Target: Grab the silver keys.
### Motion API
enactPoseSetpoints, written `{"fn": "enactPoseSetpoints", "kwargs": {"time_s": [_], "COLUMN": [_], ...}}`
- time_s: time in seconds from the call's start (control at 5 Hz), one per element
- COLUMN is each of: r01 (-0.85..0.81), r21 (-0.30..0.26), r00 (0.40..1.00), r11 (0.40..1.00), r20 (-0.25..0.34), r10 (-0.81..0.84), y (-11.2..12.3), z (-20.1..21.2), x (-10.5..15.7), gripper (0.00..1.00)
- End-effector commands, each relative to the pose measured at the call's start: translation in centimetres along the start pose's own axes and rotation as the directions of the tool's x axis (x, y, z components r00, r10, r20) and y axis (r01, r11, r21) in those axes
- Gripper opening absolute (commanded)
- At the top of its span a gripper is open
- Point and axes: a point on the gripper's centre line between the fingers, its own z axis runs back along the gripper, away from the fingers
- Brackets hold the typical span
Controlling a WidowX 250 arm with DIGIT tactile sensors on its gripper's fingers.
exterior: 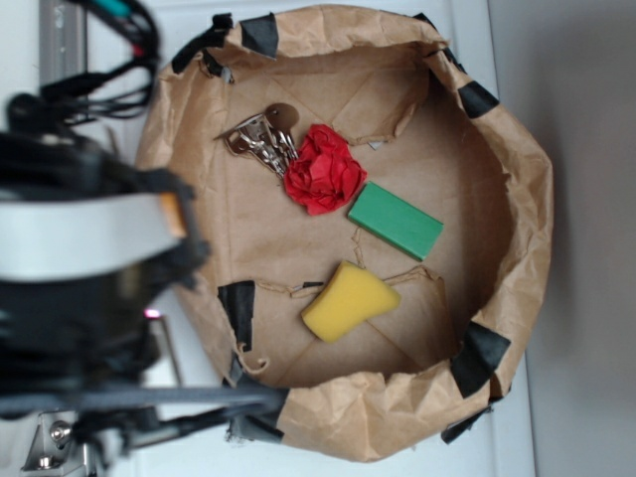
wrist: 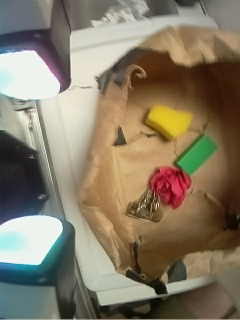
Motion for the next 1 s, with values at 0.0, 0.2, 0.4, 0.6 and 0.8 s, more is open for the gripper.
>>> {"fn": "enactPoseSetpoints", "kwargs": {"time_s": [0.0,0.2,0.4,0.6,0.8], "r01": [-0.080,-0.036,-0.024,-0.024,-0.024], "r21": [-0.016,-0.024,-0.031,-0.031,-0.031], "r00": [0.995,0.995,0.991,0.991,0.991], "r11": [0.997,0.999,0.999,0.999,0.999], "r20": [0.063,0.087,0.131,0.131,0.131], "r10": [0.081,0.038,0.028,0.028,0.028], "y": [1.6,2.9,3.9,3.9,3.9], "z": [-2.3,-3.9,-4.6,-4.6,-4.6], "x": [4.4,5.8,6.9,6.9,6.9], "gripper": [1.00,1.00,1.00,1.00,1.00]}}
